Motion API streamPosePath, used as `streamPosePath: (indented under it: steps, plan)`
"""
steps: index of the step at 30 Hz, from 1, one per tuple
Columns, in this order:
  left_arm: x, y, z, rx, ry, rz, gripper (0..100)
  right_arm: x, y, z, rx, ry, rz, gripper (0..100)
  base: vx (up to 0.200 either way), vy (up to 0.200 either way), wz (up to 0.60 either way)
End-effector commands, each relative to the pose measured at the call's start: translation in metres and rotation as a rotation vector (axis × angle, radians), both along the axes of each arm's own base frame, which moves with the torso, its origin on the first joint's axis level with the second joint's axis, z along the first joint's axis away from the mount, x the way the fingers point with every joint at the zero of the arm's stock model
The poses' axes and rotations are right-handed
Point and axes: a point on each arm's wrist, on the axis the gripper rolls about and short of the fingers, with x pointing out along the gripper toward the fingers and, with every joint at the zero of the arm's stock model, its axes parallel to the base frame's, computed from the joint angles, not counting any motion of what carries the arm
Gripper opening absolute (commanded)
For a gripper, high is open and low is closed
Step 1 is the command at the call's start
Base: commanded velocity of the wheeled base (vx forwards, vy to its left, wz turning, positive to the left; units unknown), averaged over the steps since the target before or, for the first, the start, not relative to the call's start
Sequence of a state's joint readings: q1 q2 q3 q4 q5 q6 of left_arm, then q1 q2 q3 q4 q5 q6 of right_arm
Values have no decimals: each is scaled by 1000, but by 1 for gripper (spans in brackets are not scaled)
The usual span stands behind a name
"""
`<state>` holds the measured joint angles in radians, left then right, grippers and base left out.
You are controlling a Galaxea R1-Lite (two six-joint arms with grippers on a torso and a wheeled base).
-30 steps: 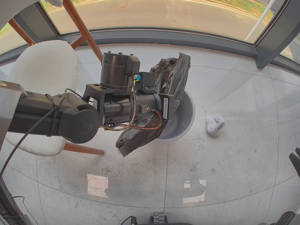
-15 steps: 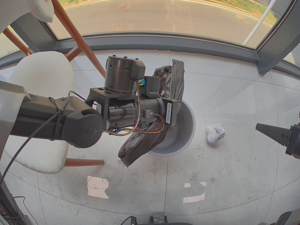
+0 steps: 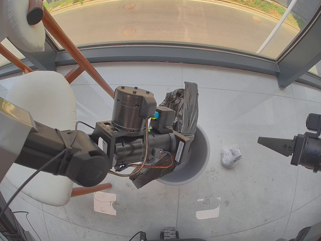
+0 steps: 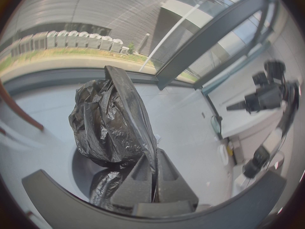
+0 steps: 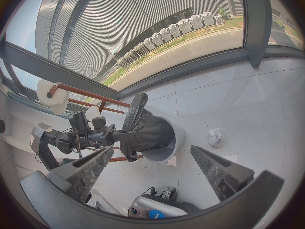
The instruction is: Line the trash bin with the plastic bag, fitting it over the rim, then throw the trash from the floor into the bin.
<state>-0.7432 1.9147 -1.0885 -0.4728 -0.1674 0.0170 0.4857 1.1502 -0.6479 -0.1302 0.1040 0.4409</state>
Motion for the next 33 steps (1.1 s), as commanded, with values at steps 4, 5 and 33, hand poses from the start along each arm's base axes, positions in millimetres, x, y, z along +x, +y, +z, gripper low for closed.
streamPosePath:
  steps: [4,5,33]
  plan:
    - [-26,6,-16,163,-109,-72,0,23,25,-14,-48,81,58,100,0,0,0]
    - [-31,4,-20,184,-113,-81,0,26,29,-15,-54,86,66,100,0,0,0]
    - [-60,-15,-41,402,-236,-52,0,86,117,-17,-129,93,121,100,0,0,0]
